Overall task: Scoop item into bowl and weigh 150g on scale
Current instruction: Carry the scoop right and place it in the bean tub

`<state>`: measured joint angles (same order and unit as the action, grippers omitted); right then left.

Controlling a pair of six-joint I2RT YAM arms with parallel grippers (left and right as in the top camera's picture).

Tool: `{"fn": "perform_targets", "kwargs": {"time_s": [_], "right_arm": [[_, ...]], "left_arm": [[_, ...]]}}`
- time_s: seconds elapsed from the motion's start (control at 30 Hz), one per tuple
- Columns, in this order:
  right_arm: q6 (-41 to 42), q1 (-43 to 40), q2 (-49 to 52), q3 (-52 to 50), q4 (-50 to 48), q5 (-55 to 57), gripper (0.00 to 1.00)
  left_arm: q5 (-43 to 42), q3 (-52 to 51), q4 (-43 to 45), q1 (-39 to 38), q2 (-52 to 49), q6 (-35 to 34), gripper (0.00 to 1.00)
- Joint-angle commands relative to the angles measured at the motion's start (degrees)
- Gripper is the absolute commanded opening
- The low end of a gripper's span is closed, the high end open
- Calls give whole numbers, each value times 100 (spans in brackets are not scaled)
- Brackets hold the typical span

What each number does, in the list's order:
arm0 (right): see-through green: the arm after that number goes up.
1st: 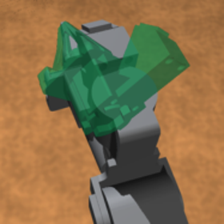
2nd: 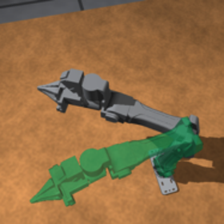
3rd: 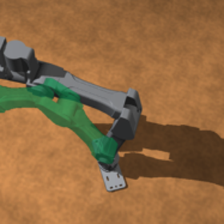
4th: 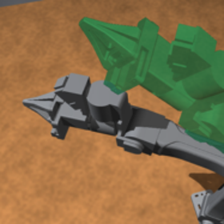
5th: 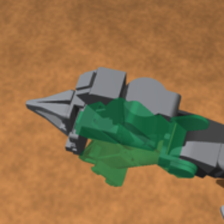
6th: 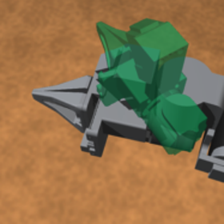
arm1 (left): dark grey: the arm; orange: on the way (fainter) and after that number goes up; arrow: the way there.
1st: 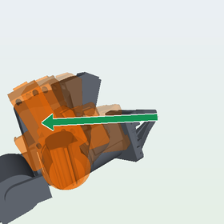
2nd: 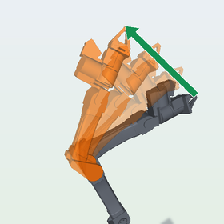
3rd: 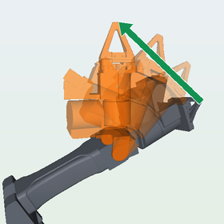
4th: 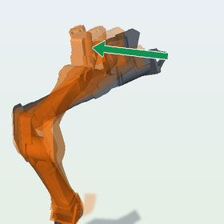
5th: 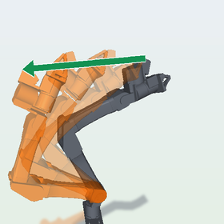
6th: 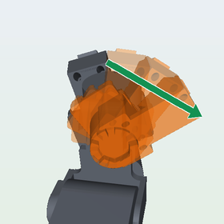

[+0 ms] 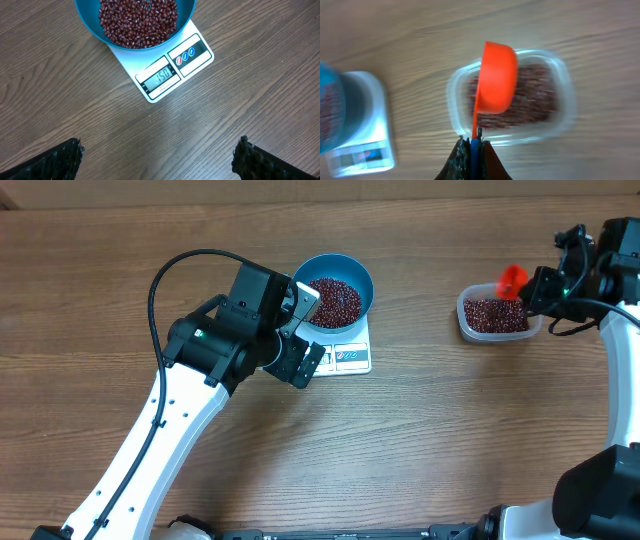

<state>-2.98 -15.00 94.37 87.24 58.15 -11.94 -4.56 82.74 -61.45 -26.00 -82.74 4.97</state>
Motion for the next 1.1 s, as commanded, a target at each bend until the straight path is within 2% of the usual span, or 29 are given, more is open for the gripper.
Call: {"fn": "perform_targets", "kwargs": {"time_s": [0.0,0.1,0.2,0.7,0.83,1.07], "right_arm": [[151,402,17,111,-13,1735,4],[146,813,17,11,-20,2774,4],[144,1104,17,-166,-79,3228,4],[131,1281,146,-299,-72,3279,4],[199,1281,144,-297,-70,2461,3],[1027,942,144,-297,-17,306,4]], "left_arm": [[-85,-37,17,7,-39,127,100],[-85,-37,17,7,-39,125,100],[-85,-37,17,7,-39,125,100],[-85,-37,17,7,-39,125,100],[-85,-37,17,7,-39,125,100],[-85,-37,17,7,-39,127,100]]}}
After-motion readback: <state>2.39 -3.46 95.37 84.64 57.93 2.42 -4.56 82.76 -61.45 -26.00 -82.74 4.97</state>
